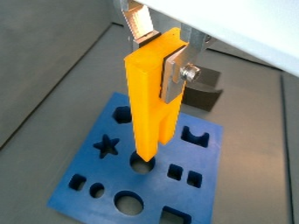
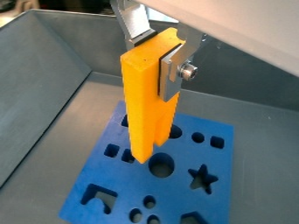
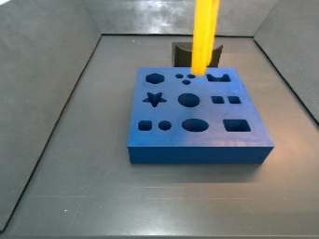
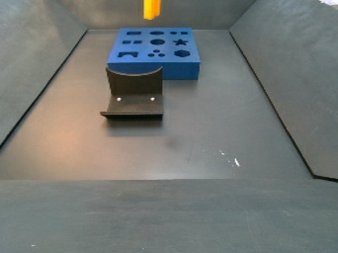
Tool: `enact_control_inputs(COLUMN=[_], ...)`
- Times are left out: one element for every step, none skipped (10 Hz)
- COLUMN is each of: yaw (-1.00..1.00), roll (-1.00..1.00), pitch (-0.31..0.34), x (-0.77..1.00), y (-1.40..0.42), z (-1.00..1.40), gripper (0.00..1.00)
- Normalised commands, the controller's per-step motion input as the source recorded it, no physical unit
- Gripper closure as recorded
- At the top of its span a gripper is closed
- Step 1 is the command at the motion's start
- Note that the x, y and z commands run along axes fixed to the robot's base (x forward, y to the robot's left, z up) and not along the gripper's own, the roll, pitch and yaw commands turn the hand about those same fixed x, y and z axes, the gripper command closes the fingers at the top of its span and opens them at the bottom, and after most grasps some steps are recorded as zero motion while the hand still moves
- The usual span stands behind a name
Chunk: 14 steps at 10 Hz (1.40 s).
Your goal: Insert the double-square object.
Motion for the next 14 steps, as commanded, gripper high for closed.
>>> enact_control_inputs(yaw=[-0.5, -0.44, -0.47, -0.5, -0.59, -0.62, -0.65, -0.7, -0.75, -0.78, -0.77, -0.77, -0.77, -0.76], roll=[0.04, 0.02, 0.01, 0.0, -0.04, -0.09, -0.09, -0.08, -0.05, -0.02, 0.0, 0.0, 0.0, 0.0], pitch=[0.346, 0.397, 0.336, 0.261, 0.049, 0.0, 0.0, 0.0, 0.0, 0.0, 0.0, 0.0, 0.0, 0.0], x=[0.21, 0.2, 0.26, 0.33, 0.49, 0.55, 0.53, 0.47, 0.41, 0.38, 0.38, 0.37, 0.36, 0.38], y=[0.14, 0.11, 0.11, 0.05, 0.0, 0.0, 0.0, 0.0, 0.0, 0.0, 0.0, 0.0, 0.0, 0.0], z=[-0.04, 0.0, 0.0, 0.0, 0.0, 0.0, 0.0, 0.0, 0.0, -0.06, -0.14, -0.18, -0.2, -0.18], gripper=[1.0, 1.0, 1.0, 1.0, 1.0, 1.0, 1.0, 1.0, 1.0, 1.0, 1.0, 1.0, 1.0, 1.0])
